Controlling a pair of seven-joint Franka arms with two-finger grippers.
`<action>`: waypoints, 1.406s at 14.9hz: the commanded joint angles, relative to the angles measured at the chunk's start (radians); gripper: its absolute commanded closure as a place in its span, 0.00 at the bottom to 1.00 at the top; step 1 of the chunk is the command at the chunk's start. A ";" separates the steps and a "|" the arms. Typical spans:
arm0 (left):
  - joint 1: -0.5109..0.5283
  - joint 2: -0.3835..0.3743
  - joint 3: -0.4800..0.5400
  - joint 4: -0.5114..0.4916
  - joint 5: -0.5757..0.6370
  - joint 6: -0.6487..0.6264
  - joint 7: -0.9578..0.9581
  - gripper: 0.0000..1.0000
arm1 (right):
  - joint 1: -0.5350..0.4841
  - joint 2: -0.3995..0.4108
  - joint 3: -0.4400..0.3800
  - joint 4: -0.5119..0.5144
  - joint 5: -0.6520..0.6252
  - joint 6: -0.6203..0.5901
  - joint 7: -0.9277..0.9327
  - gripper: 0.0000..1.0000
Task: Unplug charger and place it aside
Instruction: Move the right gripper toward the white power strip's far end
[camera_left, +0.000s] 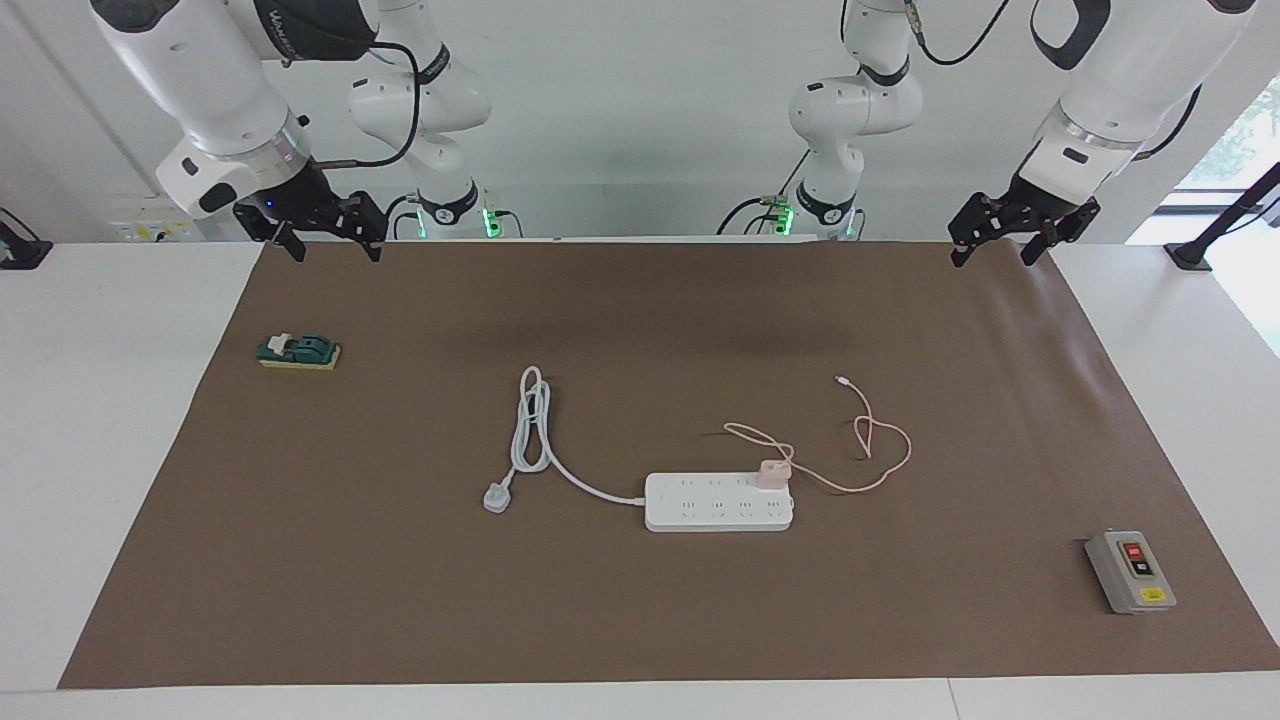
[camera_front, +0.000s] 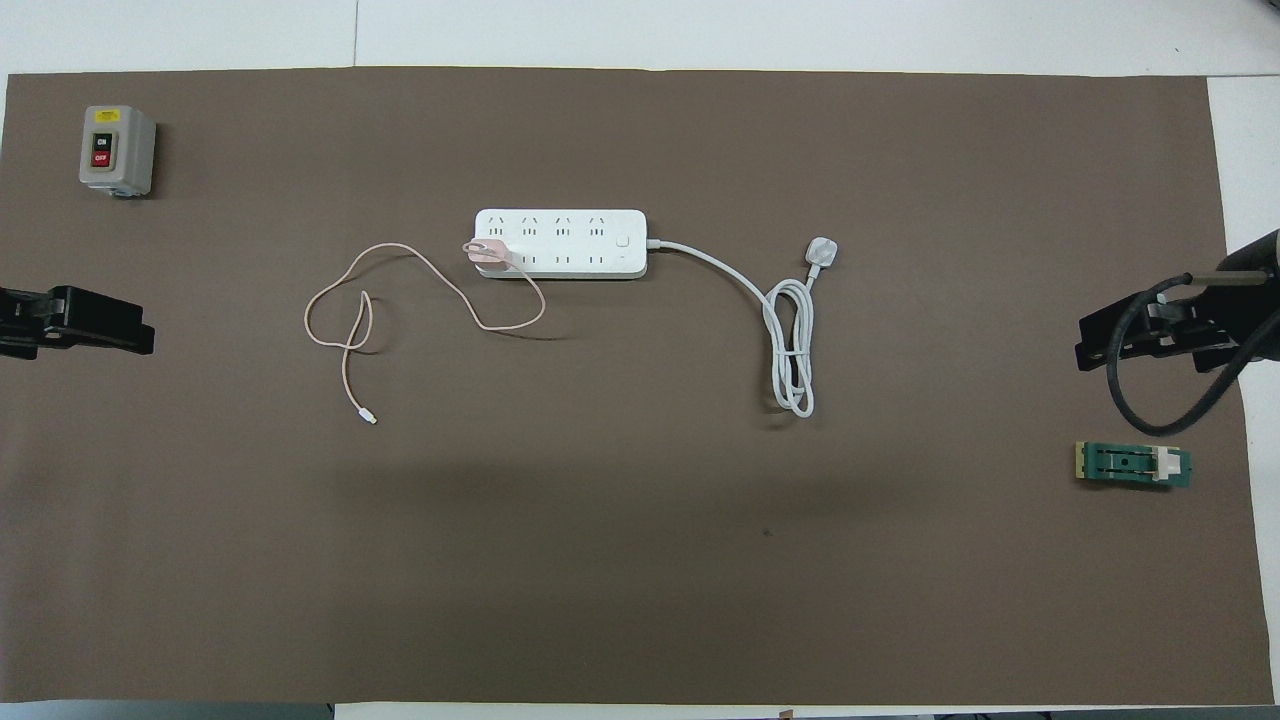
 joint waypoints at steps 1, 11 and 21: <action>0.002 -0.030 0.005 -0.035 -0.009 0.014 0.010 0.00 | -0.001 0.011 0.004 0.014 -0.006 0.009 0.010 0.00; 0.002 -0.030 0.005 -0.035 -0.009 0.014 0.010 0.00 | -0.011 0.002 0.001 -0.001 -0.003 0.020 0.015 0.00; 0.002 -0.032 0.005 -0.035 -0.009 0.014 0.010 0.00 | -0.013 0.005 0.085 -0.033 0.173 0.109 0.899 0.00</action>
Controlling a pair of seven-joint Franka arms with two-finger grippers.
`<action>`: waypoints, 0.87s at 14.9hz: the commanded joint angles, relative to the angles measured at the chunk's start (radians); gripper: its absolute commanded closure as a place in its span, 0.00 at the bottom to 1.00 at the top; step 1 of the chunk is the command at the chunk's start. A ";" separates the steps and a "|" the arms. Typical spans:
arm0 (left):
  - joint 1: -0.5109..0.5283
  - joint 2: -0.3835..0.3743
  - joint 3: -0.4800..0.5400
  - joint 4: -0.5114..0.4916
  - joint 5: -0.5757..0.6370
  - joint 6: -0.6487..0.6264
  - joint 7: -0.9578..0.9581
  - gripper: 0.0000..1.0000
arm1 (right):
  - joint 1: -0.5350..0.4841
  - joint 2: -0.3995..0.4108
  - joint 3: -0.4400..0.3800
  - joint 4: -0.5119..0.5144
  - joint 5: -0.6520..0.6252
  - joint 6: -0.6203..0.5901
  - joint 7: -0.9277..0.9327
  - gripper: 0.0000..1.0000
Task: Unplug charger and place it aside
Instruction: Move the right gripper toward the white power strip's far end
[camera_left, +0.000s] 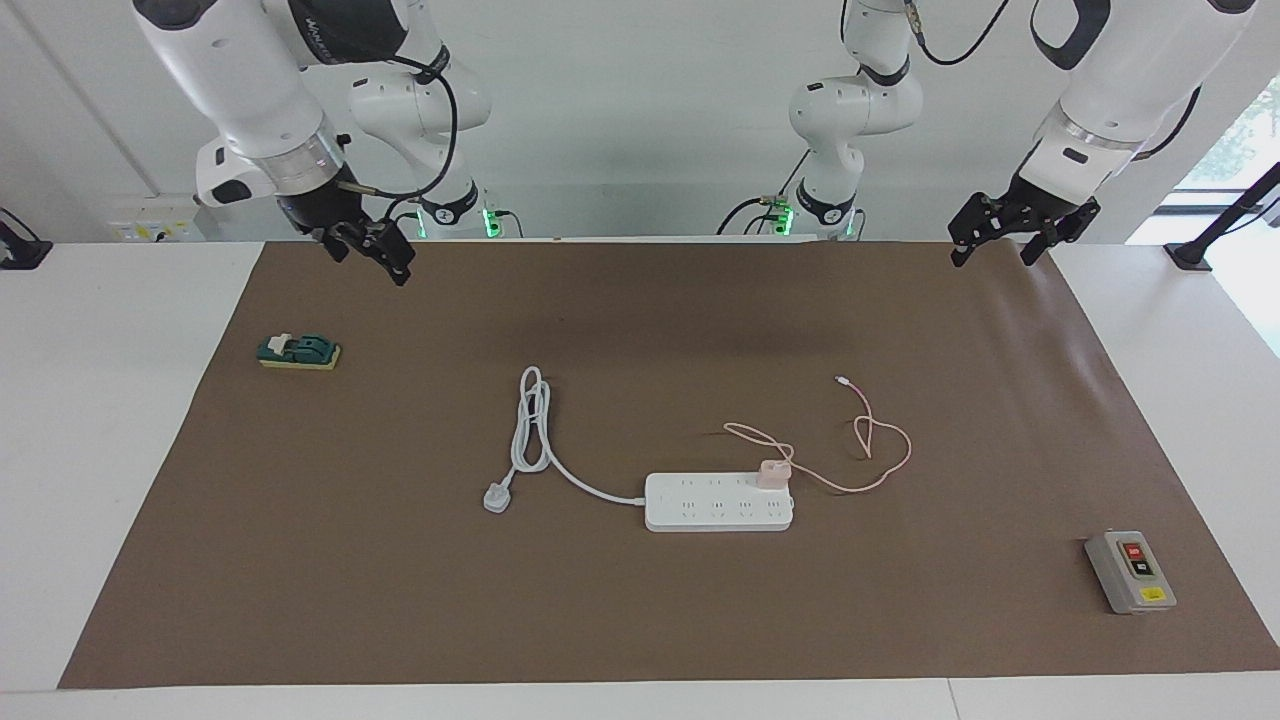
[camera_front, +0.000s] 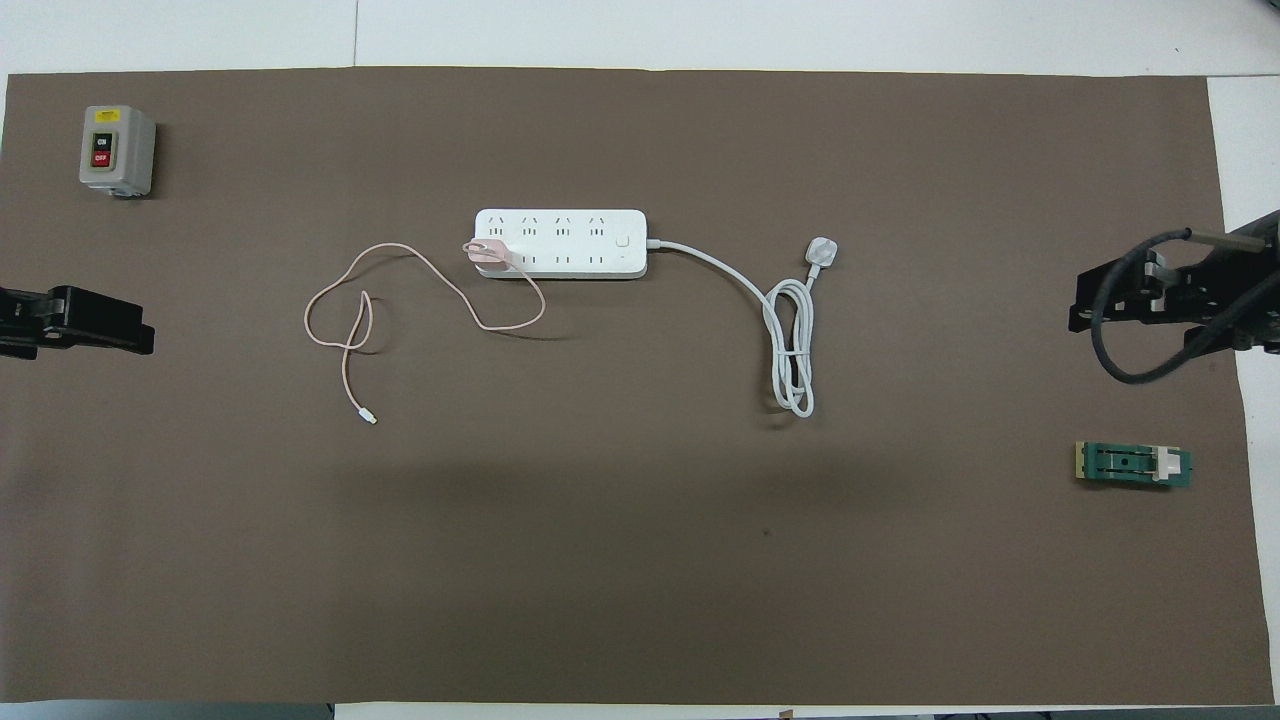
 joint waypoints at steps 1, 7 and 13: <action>0.002 -0.030 0.005 -0.035 -0.009 0.014 0.010 0.00 | -0.009 0.005 0.002 -0.017 0.080 0.022 0.253 0.00; 0.002 -0.030 0.005 -0.035 -0.009 0.014 0.010 0.00 | -0.008 0.078 0.002 -0.028 0.203 0.116 0.542 0.00; -0.009 -0.030 0.002 -0.035 -0.009 0.016 0.009 0.00 | 0.057 0.127 0.004 -0.077 0.258 0.238 0.760 0.00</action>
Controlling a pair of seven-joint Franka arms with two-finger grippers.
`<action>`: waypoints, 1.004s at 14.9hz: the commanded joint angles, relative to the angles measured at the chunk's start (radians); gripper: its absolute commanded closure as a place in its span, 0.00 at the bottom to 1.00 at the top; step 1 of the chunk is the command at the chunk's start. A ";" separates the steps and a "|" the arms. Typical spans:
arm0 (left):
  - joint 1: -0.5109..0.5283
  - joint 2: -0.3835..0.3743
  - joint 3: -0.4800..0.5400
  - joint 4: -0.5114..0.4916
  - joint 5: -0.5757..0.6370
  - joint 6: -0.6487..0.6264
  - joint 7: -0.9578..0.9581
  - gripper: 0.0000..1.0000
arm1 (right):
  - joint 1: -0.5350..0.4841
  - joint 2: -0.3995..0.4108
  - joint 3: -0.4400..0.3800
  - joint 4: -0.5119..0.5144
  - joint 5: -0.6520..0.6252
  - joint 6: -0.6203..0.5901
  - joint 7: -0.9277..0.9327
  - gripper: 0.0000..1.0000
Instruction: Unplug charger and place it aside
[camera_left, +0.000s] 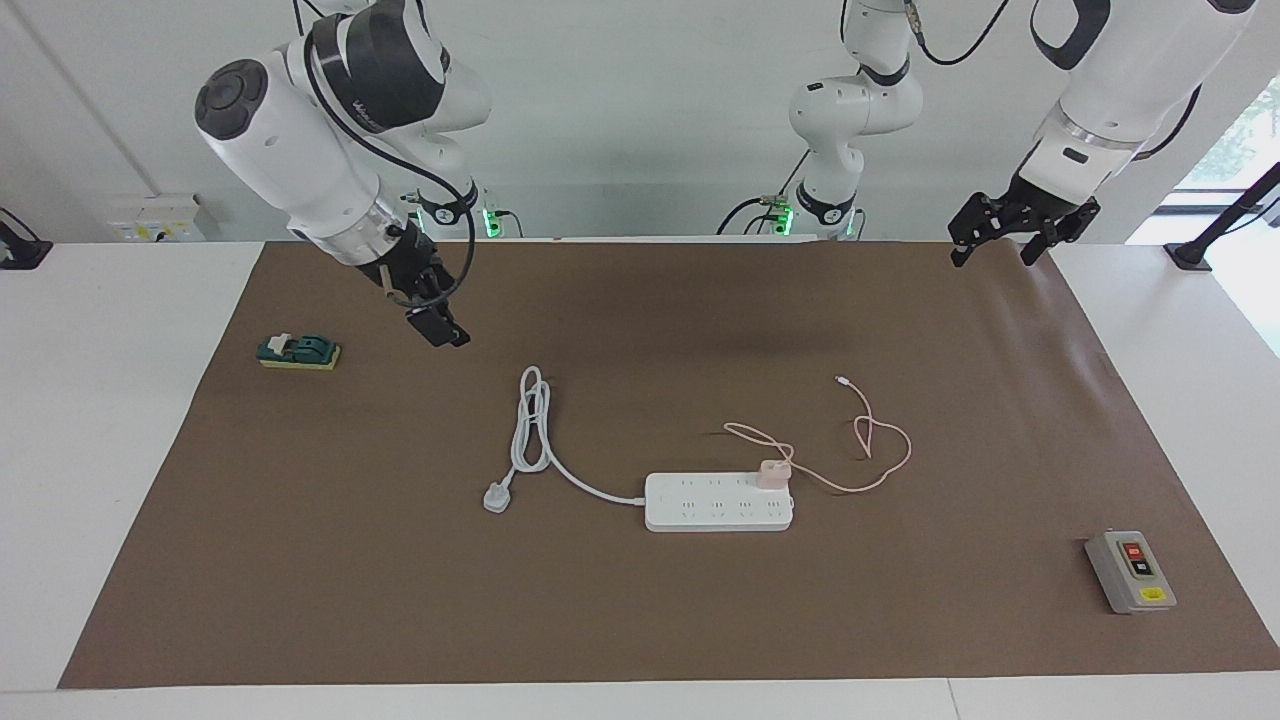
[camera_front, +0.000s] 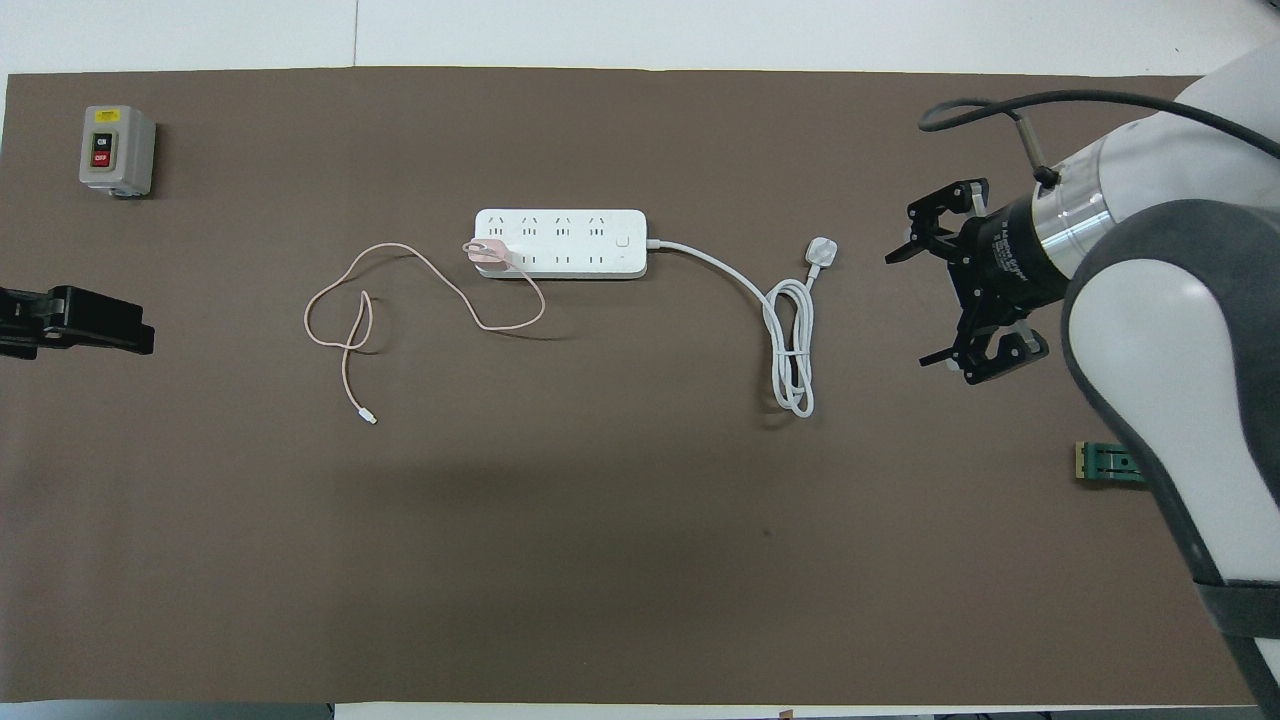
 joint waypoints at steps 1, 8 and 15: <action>-0.010 -0.030 0.003 -0.035 -0.009 0.013 0.010 0.00 | 0.019 -0.002 0.002 -0.086 0.077 0.098 0.044 0.00; -0.010 -0.033 0.004 -0.038 -0.009 0.007 -0.028 0.00 | 0.123 0.055 0.002 -0.129 0.148 0.260 0.171 0.00; -0.042 -0.027 0.000 -0.042 -0.009 0.114 -0.678 0.00 | 0.138 0.150 0.004 -0.103 0.241 0.378 0.106 0.00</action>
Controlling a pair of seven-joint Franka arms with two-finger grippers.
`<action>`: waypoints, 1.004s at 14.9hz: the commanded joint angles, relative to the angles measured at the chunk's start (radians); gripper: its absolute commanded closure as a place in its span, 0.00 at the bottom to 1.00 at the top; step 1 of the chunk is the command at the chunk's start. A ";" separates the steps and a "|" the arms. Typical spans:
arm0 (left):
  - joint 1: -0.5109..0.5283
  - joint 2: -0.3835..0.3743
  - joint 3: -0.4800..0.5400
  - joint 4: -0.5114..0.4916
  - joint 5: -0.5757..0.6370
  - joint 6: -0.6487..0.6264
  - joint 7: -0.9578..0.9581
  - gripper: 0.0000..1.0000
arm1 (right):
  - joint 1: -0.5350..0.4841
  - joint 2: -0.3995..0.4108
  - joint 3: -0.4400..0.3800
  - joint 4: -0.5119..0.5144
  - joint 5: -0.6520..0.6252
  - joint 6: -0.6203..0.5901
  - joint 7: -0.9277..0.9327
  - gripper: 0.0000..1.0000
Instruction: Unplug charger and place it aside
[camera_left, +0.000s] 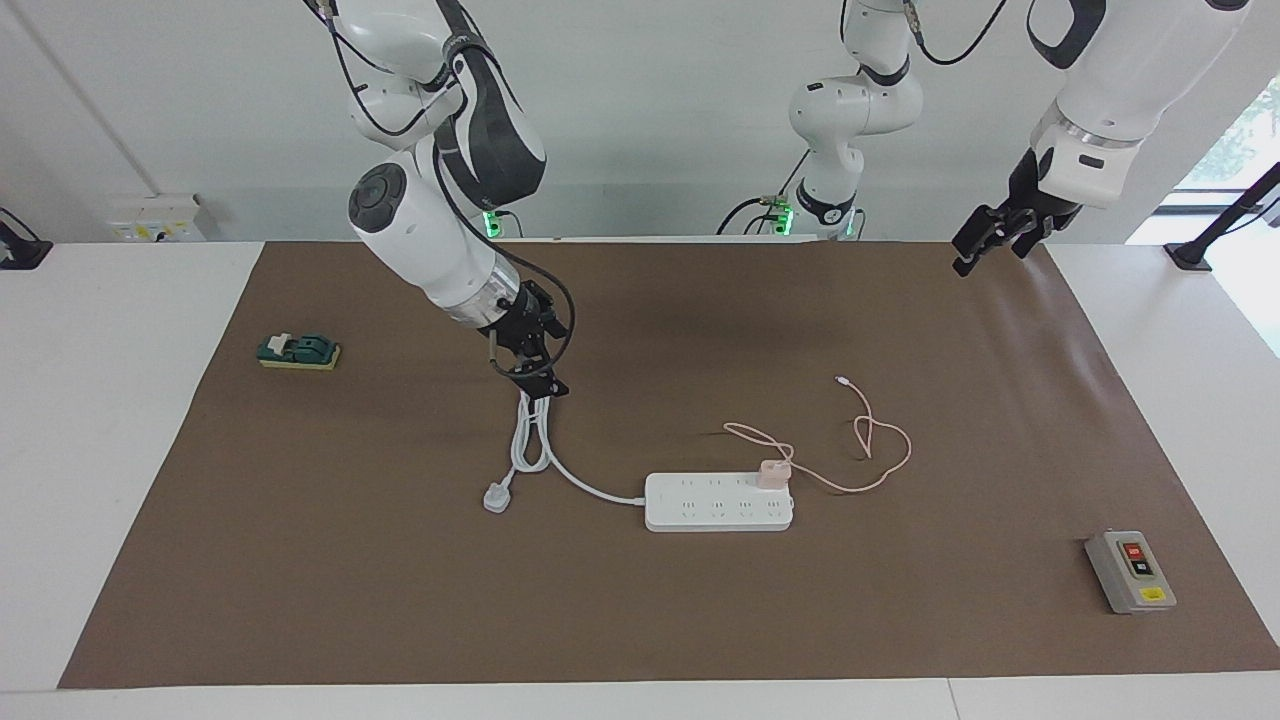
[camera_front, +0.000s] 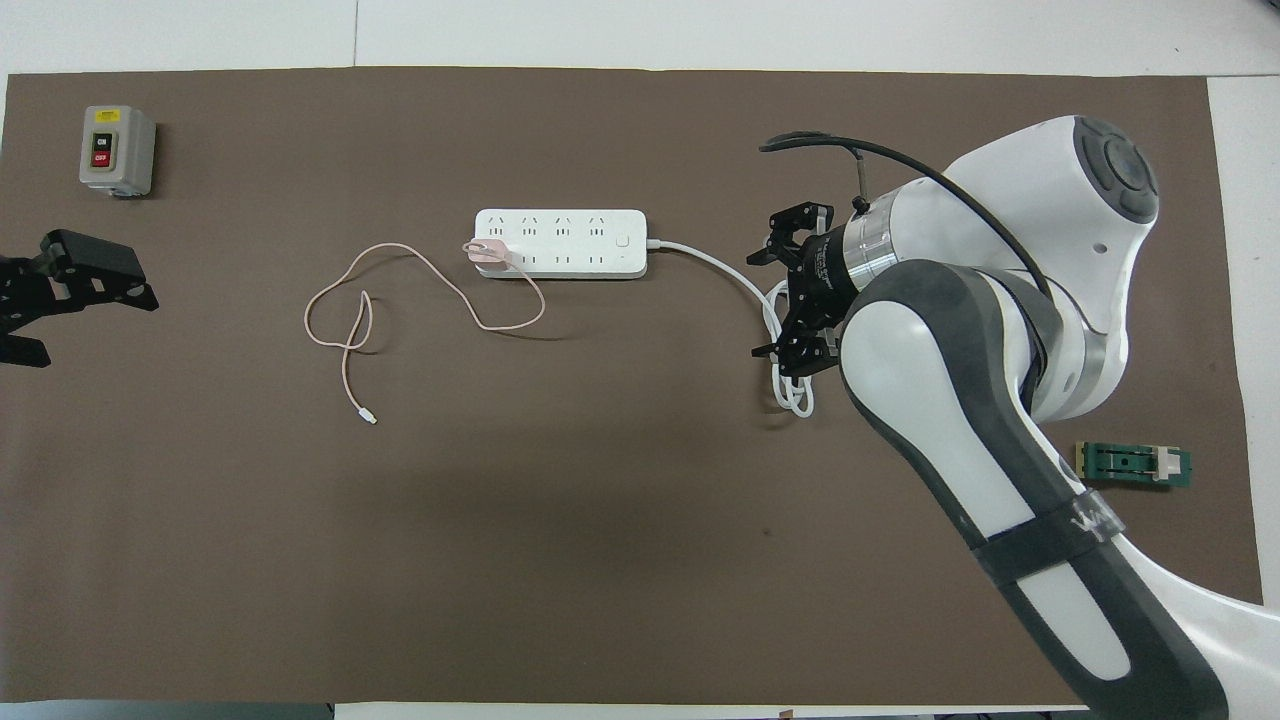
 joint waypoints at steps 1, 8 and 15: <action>-0.031 -0.023 0.007 -0.038 -0.008 0.063 -0.245 0.00 | 0.012 0.080 0.003 0.059 0.073 0.032 -0.084 0.00; -0.141 0.171 0.009 0.053 0.022 0.174 -0.892 0.00 | 0.084 0.158 0.002 0.119 0.089 0.121 -0.098 0.00; -0.248 0.551 0.018 0.388 0.091 0.183 -1.227 0.00 | 0.080 0.179 0.002 0.116 0.126 0.127 -0.103 0.00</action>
